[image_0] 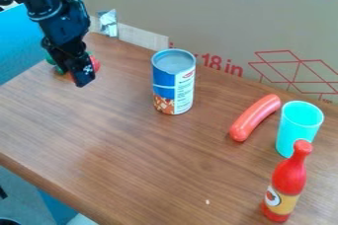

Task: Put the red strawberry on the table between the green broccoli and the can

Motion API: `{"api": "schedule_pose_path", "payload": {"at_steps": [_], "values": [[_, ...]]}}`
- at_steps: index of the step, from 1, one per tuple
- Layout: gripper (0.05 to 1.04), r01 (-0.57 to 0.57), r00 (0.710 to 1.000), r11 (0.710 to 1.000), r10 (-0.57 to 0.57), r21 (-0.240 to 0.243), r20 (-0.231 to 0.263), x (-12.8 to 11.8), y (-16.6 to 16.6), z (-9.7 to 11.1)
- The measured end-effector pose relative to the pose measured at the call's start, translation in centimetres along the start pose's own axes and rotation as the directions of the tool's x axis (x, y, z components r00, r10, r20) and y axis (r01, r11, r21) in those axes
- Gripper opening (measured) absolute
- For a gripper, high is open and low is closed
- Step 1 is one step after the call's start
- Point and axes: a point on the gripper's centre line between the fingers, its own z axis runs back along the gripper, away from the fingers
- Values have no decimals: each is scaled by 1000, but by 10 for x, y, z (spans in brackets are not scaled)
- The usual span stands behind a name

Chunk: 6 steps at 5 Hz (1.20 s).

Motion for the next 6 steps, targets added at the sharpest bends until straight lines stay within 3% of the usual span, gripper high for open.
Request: {"api": "schedule_pose_path", "payload": {"at_steps": [2, 4, 6], "values": [[786, -93, 995, 996, 92, -10, -33, 19, 14, -42], [786, -190, 980, 980, 193, 65, -49, 49, 2, -58], [786, -229, 971, 972, 232, 57, -57, 62, 4, -72]]}}
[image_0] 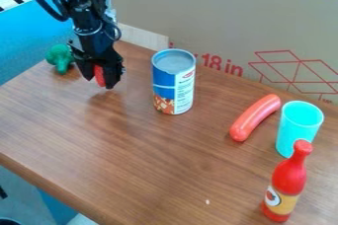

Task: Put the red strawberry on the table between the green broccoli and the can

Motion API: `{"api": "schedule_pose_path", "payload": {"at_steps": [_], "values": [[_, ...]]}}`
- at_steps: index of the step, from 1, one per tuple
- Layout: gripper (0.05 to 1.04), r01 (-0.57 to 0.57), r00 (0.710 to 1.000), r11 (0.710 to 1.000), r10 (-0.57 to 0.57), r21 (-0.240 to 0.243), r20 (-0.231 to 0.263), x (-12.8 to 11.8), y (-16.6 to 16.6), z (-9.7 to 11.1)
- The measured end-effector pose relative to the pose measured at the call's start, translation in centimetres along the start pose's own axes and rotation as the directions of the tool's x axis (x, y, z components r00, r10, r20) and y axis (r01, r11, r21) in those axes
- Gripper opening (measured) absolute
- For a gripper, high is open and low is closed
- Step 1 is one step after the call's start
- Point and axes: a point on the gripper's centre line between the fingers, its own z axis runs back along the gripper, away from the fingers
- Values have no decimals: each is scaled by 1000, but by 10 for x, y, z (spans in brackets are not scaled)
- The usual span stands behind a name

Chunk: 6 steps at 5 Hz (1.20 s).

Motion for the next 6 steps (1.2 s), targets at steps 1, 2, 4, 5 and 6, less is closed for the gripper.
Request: {"api": "schedule_pose_path", "payload": {"at_steps": [1, 2, 4, 5, 6], "values": [[786, 21, 999, 998, -23, -56, -34, 6, -3, -15], [785, 26, 999, 998, -27, -49, -29, 9, -1, -19], [1007, -5, 999, 999, 3, -32, -53, 5, 4, -23], [1003, -18, 998, 999, 16, -39, -53, -8, 4, -14], [1001, -10, 1000, 1000, 10, -20, 2, -8, 8, 22]]}}
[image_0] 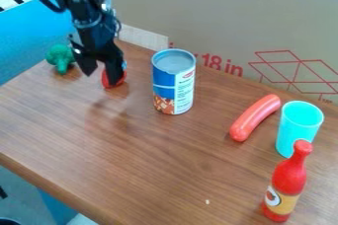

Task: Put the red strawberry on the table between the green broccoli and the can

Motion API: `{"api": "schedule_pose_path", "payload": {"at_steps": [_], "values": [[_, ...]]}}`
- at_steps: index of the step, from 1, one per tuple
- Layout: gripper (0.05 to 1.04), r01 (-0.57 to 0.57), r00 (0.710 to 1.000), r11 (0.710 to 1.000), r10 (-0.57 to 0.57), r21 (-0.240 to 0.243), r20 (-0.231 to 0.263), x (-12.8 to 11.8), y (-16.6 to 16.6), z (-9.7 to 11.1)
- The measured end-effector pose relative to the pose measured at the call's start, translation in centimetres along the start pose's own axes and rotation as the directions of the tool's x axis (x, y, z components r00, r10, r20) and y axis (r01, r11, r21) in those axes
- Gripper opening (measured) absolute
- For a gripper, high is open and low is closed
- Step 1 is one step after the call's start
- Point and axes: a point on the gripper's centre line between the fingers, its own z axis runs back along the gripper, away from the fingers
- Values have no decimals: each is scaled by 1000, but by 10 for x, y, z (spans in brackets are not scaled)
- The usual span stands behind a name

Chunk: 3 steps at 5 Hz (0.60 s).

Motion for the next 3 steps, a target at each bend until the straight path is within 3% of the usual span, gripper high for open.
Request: {"api": "schedule_pose_path", "payload": {"at_steps": [1, 2, 3], "values": [[1001, 27, 997, 1000, -26, 14, -77, -22, -5, 28], [1001, 91, 986, 996, -93, -24, -137, -41, -27, 60], [1001, 204, 961, 974, -217, -94, -168, -52, -69, 85]]}}
